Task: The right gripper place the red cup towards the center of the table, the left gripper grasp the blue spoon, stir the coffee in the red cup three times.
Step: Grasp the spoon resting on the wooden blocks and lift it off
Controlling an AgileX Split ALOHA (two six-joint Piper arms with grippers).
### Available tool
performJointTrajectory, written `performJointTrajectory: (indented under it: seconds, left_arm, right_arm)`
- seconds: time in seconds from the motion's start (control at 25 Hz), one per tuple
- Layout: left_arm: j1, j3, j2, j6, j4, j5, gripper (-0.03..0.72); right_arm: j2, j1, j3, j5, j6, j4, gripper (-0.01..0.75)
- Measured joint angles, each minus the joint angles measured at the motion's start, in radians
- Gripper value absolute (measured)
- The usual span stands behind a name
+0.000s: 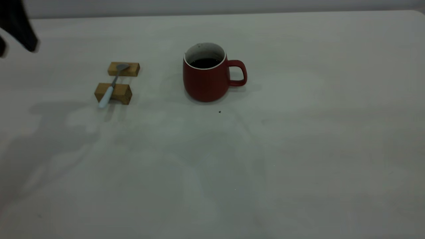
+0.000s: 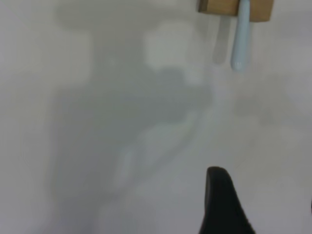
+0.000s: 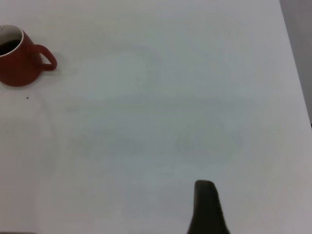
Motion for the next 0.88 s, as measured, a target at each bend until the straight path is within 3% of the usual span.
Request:
performJointTrajectory:
  seconds: [0.36, 0.88]
  left_arm:
    - [-0.009, -0.195, 0.328, 0.001, -0.007, -0.012, 0.502]
    - [-0.081, -0.323, 0.542, 0.0, -0.011, -0.022, 0.502]
  right_arm:
    - [0.0, 0.0, 0.0, 0.0, 0.0, 0.0, 0.578]
    - [0.0, 0.0, 0.0, 0.0, 0.0, 0.0, 0.578]
